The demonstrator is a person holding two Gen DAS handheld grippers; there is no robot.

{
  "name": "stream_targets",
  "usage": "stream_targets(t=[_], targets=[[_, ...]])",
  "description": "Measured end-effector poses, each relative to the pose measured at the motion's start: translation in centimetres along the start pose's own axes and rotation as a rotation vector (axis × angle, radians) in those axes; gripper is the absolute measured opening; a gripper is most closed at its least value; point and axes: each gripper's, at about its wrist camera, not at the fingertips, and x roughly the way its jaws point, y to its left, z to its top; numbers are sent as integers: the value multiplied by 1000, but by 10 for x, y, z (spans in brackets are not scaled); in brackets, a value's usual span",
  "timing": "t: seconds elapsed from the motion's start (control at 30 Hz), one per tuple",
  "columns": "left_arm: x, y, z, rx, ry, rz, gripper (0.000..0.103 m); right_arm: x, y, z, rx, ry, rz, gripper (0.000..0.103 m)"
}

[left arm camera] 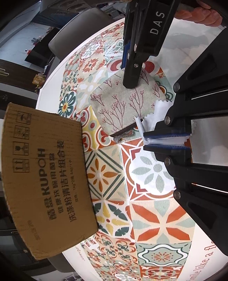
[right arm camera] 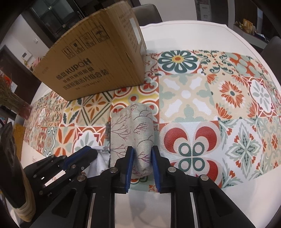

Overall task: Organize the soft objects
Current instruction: 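Grasp the small white cloth with the left tool while the right tool grasps the floral pouch, then lift and carry the white cloth and floral pouch with both tools over the box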

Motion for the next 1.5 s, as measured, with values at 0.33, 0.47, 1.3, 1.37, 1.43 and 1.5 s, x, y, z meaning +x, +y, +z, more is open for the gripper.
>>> stream_targets(t=[0.33, 0.47, 1.3, 1.37, 1.43, 1.5], targets=[[-32, 2, 7, -11, -74, 19, 9, -24, 14, 0, -33, -66, -3, 15], [-43, 2, 11, -10, -103, 25, 8, -33, 19, -1, -44, -86, -6, 15], [-118, 4, 32, -6, -290, 56, 8, -94, 50, 9, -79, -237, -10, 13], [-124, 5, 34, -4, -305, 58, 8, -98, 54, 10, -82, -250, -7, 13], [-129, 6, 36, -2, -320, 63, 8, -102, 57, 12, -84, -261, -7, 13], [-135, 7, 38, 1, -336, 67, 8, -106, 61, 14, -90, -277, -8, 13]])
